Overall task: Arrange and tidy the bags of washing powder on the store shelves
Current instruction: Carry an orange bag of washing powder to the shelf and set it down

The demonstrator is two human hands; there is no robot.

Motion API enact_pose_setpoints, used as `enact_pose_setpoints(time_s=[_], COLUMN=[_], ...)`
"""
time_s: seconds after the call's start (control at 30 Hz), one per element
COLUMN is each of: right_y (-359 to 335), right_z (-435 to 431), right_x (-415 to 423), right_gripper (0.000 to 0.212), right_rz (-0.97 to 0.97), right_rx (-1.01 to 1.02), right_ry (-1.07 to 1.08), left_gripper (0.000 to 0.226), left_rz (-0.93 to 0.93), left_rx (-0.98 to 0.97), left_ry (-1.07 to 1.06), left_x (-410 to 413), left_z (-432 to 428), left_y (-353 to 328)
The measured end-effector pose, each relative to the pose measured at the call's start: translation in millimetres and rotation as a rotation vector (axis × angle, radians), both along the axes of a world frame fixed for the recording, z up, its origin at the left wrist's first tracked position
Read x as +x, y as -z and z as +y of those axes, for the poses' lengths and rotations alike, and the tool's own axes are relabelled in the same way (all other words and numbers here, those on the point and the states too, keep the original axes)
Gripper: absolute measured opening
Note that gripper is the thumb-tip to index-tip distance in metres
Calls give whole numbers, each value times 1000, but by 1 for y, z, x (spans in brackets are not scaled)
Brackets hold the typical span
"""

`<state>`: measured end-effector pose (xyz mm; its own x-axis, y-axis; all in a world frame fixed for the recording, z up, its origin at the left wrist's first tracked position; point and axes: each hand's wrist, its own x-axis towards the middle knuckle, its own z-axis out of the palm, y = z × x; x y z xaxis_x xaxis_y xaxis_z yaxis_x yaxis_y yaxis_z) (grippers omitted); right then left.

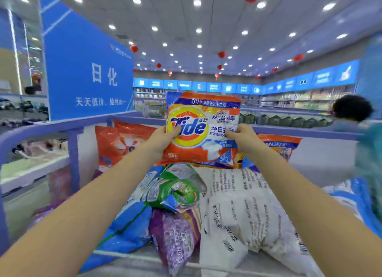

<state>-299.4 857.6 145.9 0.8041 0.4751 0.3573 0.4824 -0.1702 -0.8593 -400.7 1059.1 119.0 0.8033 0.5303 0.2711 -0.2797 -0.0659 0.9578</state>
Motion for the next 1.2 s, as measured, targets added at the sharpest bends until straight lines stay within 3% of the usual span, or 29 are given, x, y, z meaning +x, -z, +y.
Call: enact_pose_setpoints(time_s=[0.07, 0.2, 0.33, 0.4, 0.53, 0.63, 0.77, 0.87, 0.97, 1.07, 1.2], right_y=[3, 7, 28, 37, 23, 19, 39, 70, 103, 121, 124], right_z=[10, 18, 25, 31, 23, 2, -43, -74, -86, -83, -80], right_x=[12, 31, 39, 44, 29, 10, -41, -75, -80, -73, -66], right_gripper=[35, 18, 21, 21, 24, 38, 31, 67, 98, 101, 94], right_rz=[-25, -87, -238, -279, -247, -379, -508, -656, -927, -1125, -1205], right_rx=[-25, -61, -414, -491, -349, -211, -207, -524, -842, -930, -893], right_ry=[64, 140, 254, 302, 300, 359, 145, 11, 101, 235, 253], left_gripper=[30, 31, 31, 33, 43, 46, 49, 47, 39, 23, 22], left_rz=[1, -14, 104, 129, 148, 149, 189, 136, 27, -89, -167], left_rx=[-26, -17, 97, 159, 168, 159, 182, 207, 283, 413, 514], left_ry=[40, 44, -48, -133, -214, -256, -318, -401, -416, -342, -288], left_x=[14, 33, 44, 46, 49, 52, 50, 36, 13, -10, -40], left_z=[5, 14, 21, 18, 15, 16, 14, 10, 1, -11, -30], left_y=[4, 17, 41, 45, 44, 47, 45, 38, 29, 29, 35])
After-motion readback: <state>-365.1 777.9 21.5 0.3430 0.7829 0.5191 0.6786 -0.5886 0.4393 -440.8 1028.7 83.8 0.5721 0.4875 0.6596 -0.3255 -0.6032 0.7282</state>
